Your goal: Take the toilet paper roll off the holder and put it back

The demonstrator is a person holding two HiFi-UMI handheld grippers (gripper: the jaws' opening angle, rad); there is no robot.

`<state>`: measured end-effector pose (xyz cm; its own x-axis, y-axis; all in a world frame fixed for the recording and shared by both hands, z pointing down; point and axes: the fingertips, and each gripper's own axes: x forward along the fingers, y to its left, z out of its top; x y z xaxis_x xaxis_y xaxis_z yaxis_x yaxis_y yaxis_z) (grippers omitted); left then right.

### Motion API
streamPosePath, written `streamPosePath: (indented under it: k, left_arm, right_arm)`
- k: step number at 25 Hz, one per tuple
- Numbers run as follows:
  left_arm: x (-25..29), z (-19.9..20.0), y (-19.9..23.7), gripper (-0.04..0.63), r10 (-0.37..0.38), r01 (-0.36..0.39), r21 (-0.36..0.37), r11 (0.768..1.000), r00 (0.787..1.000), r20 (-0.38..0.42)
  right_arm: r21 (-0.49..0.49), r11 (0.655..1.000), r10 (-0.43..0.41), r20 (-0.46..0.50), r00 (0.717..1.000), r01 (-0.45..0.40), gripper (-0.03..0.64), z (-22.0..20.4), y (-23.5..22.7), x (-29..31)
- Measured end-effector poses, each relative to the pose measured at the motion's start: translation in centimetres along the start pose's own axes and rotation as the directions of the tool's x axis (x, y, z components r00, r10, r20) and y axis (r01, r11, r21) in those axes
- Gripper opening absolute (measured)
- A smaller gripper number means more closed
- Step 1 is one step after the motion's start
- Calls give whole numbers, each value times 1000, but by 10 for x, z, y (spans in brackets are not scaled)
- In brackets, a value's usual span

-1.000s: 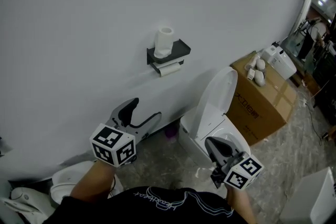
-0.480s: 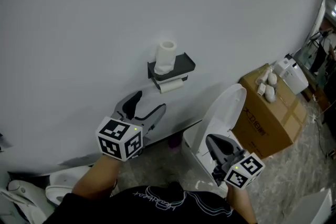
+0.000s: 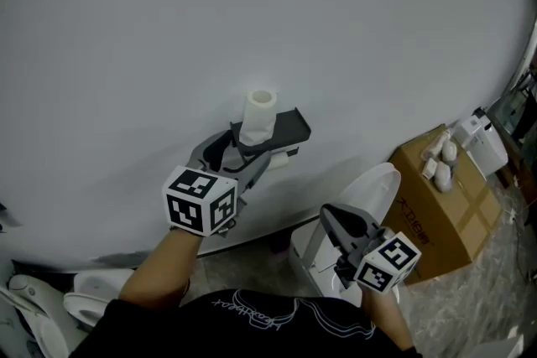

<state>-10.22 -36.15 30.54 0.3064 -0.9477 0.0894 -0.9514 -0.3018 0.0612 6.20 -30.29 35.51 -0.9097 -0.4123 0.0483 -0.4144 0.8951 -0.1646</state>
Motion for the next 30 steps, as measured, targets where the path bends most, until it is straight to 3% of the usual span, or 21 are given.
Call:
streamPosePath:
  k: [10,17,25,30]
  left_arm:
    - [44,5,19,341,92,-90,45,995,995,-33]
    - [63,11,30,341,159,-155,88,984,987,-39]
    - [80,5,33,337,150,-142,96,985,985,-82]
    - [81,4,36,284,169,-157,124,980,981,-94]
  right_arm:
    - [-16,995,100,-17,995,-100,3,1,-28,14]
    - [-11,993,114,-4,993,-114,3,-4,-52,7]
    - [5,990,141,-26,990,-141,3,-14,-61,14]
    - [13,990,143,-40,989,-143,3,-19,-66,14]
